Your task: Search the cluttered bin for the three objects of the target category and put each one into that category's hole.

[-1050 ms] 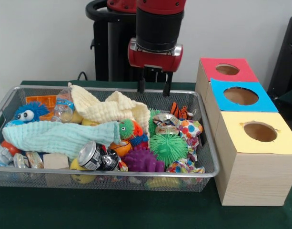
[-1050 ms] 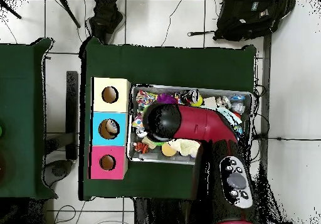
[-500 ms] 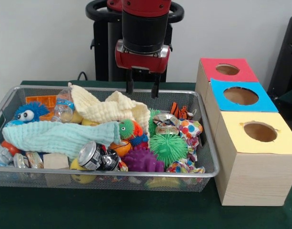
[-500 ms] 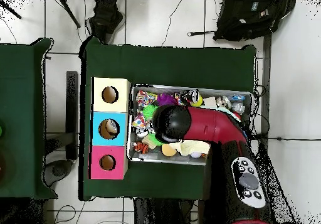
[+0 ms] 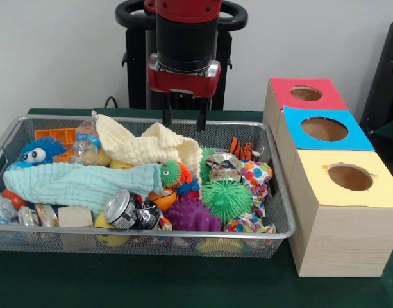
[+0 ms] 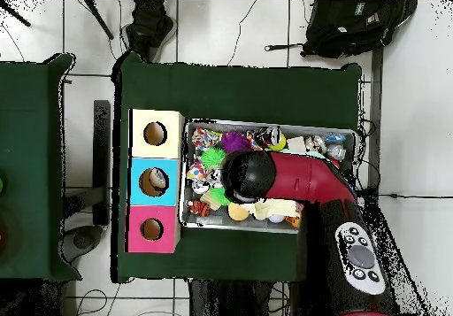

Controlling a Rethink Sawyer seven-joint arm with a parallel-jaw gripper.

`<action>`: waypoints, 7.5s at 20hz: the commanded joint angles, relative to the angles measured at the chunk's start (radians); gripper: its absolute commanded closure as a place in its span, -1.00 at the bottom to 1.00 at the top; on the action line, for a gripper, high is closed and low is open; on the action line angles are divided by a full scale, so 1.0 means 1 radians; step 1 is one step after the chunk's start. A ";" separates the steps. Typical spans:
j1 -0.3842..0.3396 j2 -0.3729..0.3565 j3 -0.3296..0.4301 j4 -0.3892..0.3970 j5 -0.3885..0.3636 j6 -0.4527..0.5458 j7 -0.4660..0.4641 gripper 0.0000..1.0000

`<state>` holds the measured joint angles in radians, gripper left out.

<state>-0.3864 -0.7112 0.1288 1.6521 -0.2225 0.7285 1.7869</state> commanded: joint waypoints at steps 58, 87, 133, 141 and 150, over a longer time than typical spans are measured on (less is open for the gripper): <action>-0.304 0.100 0.282 -0.153 -0.339 0.150 -0.309 -1.00; -0.349 0.146 0.274 -0.021 -0.402 0.050 -0.236 -1.00; -0.482 0.069 0.310 0.123 -0.470 0.013 -0.252 -1.00; -0.479 0.081 0.316 0.098 -0.471 0.021 -0.237 -1.00; -0.474 0.096 0.313 0.066 -0.479 0.019 -0.232 -1.00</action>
<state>-0.8577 -0.6490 0.3752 1.7413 -0.6362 0.7090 1.7789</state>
